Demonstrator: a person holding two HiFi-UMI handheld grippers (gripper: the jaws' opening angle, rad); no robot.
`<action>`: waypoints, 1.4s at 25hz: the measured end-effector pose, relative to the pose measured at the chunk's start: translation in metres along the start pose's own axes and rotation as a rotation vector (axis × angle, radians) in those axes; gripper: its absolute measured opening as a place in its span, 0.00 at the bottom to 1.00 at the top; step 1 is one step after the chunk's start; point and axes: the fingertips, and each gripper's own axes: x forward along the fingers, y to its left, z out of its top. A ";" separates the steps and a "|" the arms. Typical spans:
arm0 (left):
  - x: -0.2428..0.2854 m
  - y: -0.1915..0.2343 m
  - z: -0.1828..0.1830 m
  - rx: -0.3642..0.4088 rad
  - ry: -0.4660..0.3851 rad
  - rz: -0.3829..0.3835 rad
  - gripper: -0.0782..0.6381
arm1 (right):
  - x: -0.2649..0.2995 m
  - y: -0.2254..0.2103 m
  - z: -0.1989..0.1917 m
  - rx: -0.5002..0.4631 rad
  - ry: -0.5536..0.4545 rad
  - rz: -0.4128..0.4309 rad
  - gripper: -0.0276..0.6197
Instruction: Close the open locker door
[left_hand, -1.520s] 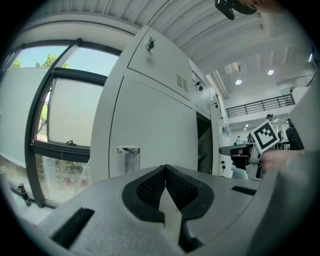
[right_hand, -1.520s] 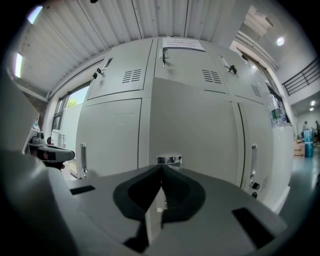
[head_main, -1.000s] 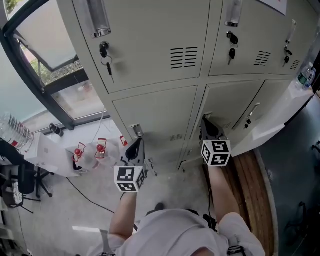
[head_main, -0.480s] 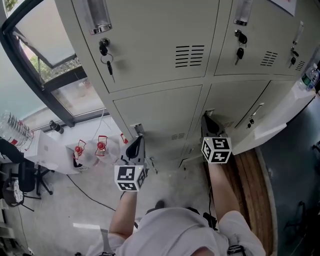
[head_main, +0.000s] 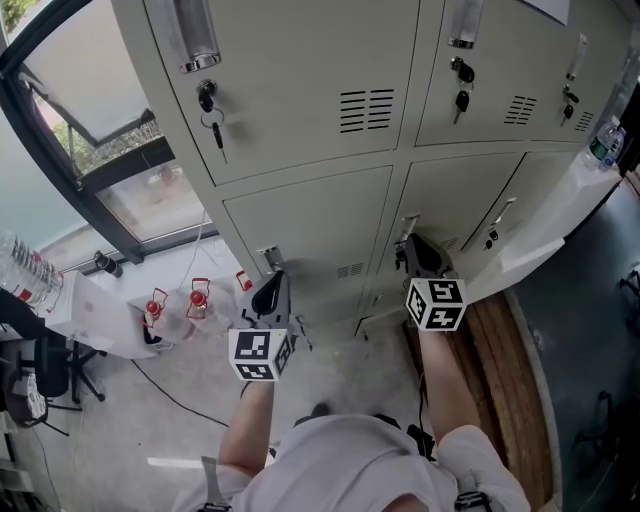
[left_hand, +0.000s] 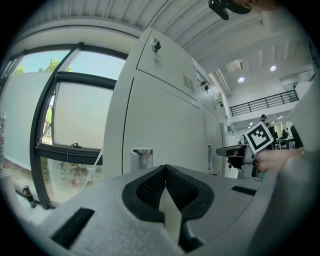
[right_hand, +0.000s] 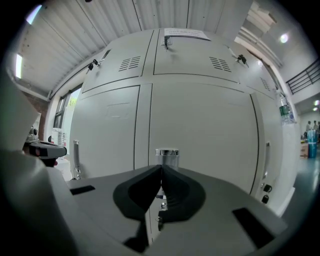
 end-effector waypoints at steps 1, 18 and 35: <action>0.000 -0.002 0.001 -0.001 -0.005 -0.007 0.12 | -0.006 0.000 0.000 0.001 -0.003 -0.003 0.06; 0.006 -0.068 0.011 0.009 -0.033 -0.176 0.12 | -0.110 -0.002 -0.013 0.013 -0.024 -0.103 0.06; 0.003 -0.086 0.012 0.012 -0.033 -0.213 0.12 | -0.130 -0.006 -0.017 0.020 -0.027 -0.136 0.06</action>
